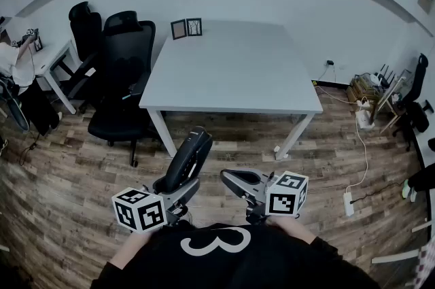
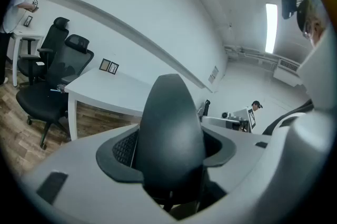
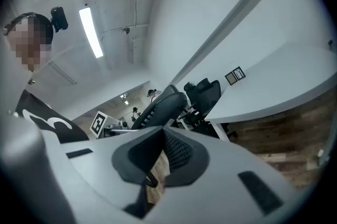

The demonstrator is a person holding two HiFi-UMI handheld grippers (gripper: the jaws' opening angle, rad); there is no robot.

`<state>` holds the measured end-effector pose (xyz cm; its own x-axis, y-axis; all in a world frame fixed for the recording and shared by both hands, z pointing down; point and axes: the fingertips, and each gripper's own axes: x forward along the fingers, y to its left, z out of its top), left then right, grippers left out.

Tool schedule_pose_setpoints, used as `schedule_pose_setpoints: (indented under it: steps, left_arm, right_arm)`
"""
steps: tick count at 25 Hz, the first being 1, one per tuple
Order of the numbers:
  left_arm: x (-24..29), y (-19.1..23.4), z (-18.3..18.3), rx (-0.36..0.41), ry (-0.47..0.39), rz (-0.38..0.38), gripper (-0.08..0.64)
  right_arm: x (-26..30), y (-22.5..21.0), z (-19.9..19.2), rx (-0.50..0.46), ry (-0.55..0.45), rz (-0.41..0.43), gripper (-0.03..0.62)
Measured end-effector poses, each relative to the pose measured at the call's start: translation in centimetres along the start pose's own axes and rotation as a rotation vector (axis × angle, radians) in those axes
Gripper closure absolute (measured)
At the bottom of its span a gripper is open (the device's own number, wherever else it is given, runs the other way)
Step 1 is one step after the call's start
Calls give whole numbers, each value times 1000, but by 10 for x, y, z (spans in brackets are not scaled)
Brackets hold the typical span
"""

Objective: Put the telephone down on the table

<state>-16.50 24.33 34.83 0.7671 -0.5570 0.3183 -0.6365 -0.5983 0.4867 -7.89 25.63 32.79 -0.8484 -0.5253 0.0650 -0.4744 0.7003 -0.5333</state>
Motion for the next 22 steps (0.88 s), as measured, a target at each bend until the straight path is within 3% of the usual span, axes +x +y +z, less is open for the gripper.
schedule_pose_setpoints:
  steps: [9,13,22]
  left_arm:
    - [4,-10,-1,15,5,-3,267]
    - [11,-17,-4,18,8,-19,267]
    - [25,-29,-2,17,8,-44,267]
  right_arm:
    - [-13,1,3,-7,-19,7,584]
    - [-22,1,3,38,-35,21,584]
    - [-42,-7,13,46,-70,-10,584]
